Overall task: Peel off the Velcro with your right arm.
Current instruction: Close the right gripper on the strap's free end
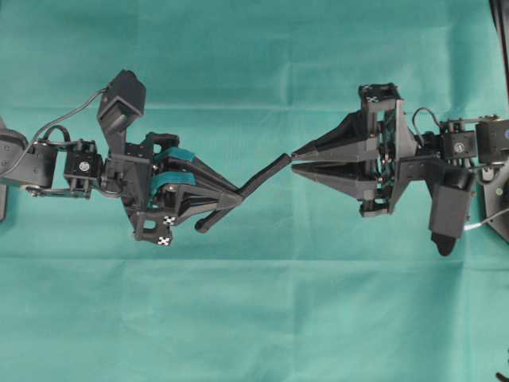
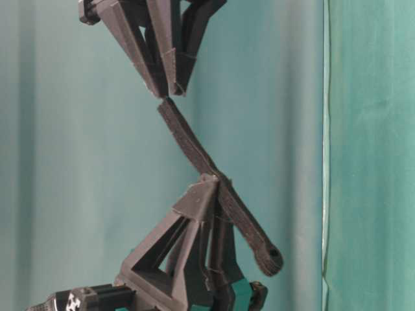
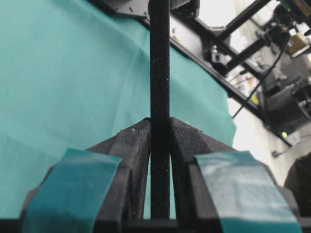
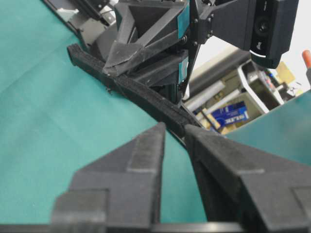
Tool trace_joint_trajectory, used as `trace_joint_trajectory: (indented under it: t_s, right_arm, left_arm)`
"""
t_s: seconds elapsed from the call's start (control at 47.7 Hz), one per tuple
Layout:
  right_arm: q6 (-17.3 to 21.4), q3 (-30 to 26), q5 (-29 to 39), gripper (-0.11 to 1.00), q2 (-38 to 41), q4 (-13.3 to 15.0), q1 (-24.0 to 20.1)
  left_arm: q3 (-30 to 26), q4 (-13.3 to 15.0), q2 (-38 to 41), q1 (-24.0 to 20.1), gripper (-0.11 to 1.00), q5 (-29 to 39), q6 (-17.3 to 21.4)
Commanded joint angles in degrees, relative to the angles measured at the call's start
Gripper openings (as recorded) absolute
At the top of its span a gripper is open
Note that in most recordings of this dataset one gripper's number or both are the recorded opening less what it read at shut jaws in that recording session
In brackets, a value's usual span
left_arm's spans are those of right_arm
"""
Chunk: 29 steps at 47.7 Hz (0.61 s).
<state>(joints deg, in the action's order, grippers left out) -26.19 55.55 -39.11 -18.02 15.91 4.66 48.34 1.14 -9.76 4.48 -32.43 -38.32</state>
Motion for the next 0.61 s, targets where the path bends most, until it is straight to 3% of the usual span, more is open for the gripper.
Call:
trace_joint_trajectory:
  t_s: [0.0,0.587]
  right_arm:
    - [0.1,-0.4,-0.6,-0.01,-0.9,-0.2,0.2]
    - [0.2,-0.7,-1.4,-0.01,-0.9,-0.2,0.2]
  left_arm:
    - [-0.5,0.0,-1.4,0.2,0.10,-1.3,0.1]
    - [-0.3,0.0,-1.3,0.1,0.10,-1.3,0.0]
